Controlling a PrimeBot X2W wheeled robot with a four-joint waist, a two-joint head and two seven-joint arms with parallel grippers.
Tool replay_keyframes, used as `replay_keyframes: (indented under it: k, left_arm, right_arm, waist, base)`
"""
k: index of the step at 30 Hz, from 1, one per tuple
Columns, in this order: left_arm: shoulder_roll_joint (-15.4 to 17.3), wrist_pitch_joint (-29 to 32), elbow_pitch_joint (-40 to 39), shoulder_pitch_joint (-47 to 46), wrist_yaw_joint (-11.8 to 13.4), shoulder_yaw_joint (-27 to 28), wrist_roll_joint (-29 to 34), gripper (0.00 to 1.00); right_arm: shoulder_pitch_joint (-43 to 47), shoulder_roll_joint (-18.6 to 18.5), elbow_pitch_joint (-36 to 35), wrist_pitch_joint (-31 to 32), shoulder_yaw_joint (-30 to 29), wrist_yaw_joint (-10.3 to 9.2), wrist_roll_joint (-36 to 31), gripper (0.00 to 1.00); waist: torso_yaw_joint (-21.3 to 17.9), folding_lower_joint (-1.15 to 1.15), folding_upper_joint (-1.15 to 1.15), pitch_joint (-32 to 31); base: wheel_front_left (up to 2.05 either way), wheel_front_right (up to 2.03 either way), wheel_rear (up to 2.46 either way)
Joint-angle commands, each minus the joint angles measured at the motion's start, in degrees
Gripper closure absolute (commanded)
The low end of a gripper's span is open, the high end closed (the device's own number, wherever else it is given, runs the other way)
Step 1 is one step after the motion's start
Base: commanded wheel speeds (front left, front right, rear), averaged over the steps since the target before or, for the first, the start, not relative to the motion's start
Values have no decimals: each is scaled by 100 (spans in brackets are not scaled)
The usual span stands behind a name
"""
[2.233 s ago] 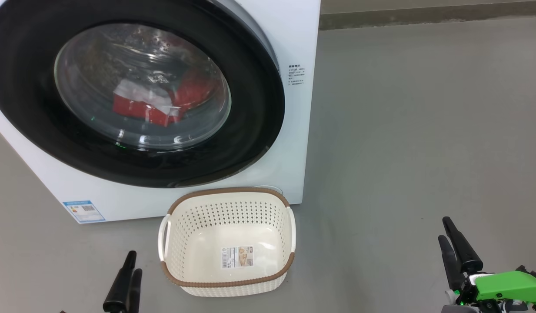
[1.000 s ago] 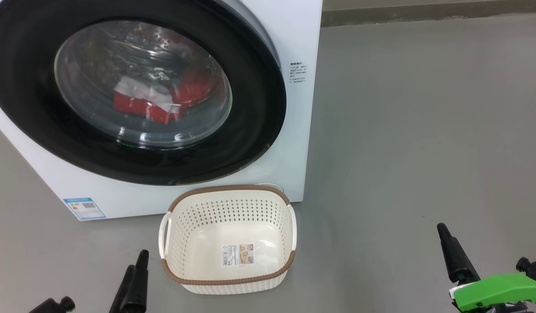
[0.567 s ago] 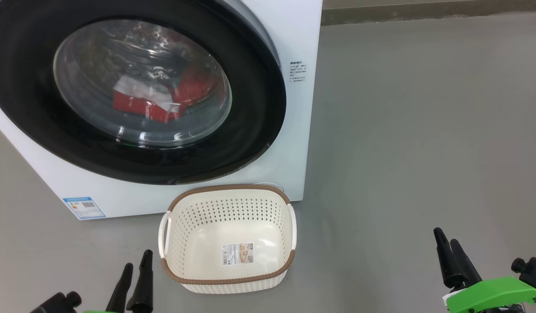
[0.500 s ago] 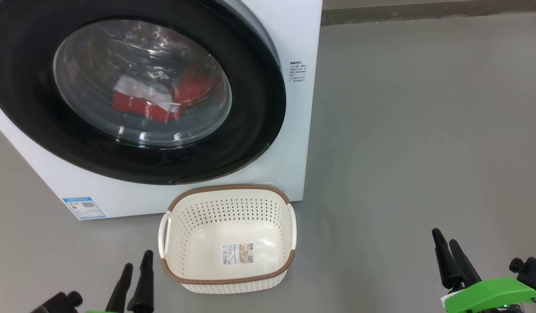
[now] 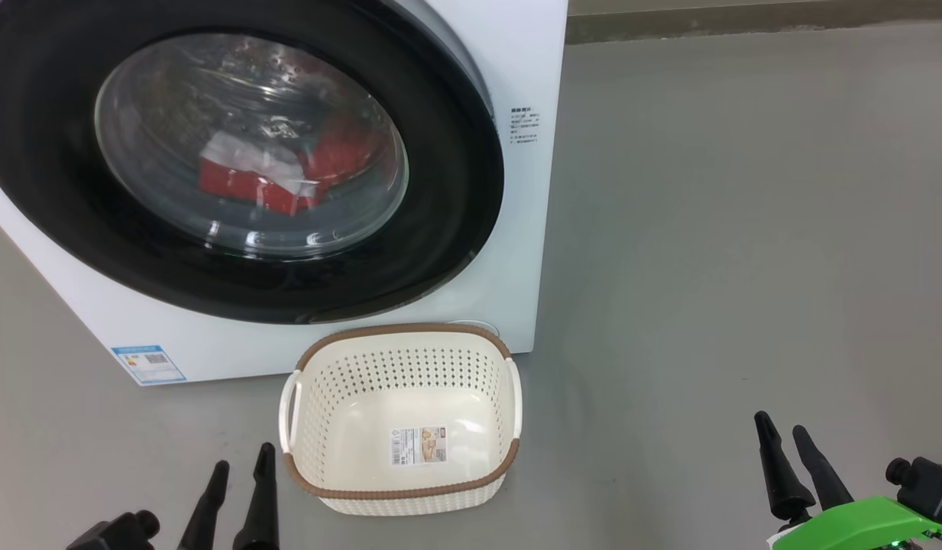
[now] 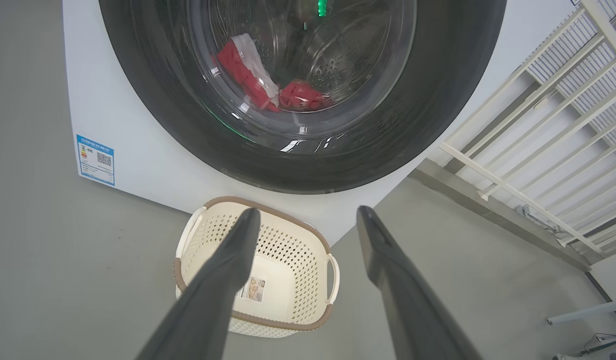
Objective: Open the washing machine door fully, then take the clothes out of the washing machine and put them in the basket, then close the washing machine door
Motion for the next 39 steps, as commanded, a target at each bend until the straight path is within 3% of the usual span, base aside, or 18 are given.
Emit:
replay_keyframes:
  k: [1,15,39]
  left_arm:
    - [104,-78,-184,-33,58,83,200,0]
    - [114,-315,-274,61,103,100,1126,0]
    - [-63,-706,-207,202,-132,400,2654,0]
  right_arm:
    - [-53,-125,-124,-86,77,1,-177,0]
    - [37,-187,-143,-321,94,2,-1017,0]
    - [241,-186,-156,-709,43,2,-2145,0]
  waist:
    - [4,-1,0,-2]
    - [22,-1,0,5]
    - [-33,-1,0,33]
  base:
    - [0,0,0]
    - [0,0,0]
    - [0,0,0]
